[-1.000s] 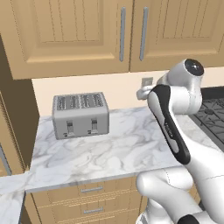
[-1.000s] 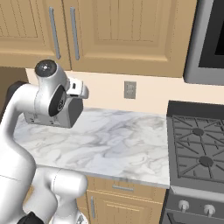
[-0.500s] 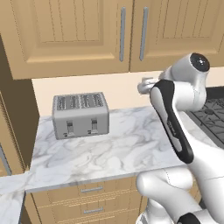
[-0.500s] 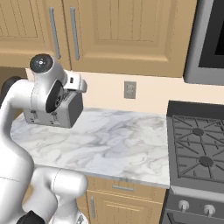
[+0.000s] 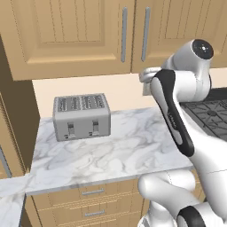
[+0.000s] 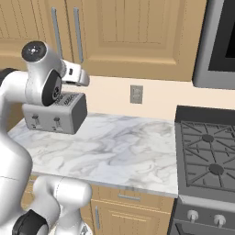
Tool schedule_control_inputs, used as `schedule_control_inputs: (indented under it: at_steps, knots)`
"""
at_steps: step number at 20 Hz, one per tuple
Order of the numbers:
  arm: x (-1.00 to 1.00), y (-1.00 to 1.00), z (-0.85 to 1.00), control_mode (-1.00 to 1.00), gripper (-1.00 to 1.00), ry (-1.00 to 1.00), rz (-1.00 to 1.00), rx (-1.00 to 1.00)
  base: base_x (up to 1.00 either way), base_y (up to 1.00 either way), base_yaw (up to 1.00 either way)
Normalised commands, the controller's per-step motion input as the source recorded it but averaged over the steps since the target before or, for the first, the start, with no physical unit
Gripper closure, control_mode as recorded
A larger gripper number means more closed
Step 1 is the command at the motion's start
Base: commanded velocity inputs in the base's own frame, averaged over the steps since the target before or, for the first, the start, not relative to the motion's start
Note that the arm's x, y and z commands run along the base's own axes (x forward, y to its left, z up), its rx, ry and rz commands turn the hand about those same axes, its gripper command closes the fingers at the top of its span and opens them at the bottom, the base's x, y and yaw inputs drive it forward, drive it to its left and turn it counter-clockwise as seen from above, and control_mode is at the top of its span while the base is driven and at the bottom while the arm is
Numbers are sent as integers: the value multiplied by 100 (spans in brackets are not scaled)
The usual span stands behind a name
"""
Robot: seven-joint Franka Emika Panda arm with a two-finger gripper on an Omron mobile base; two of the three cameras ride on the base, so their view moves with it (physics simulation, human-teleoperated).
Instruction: Open the cabinet, pick the kettle from the cabinet, and place it in the sink.
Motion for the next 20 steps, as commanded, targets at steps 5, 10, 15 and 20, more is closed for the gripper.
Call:
schedule_control_inputs:
  at_steps: [5,10,15,20]
  knots:
    - [10,1,32,-100,-100,-10,0,-2,0,0,0]
    - [16,0,29,-100,-100,-10,0,0,0,0,0]
    - [22,0,29,-100,-100,-15,1,-2,0,0,0]
    - [26,1,26,-100,-100,-12,2,-4,0,0,0]
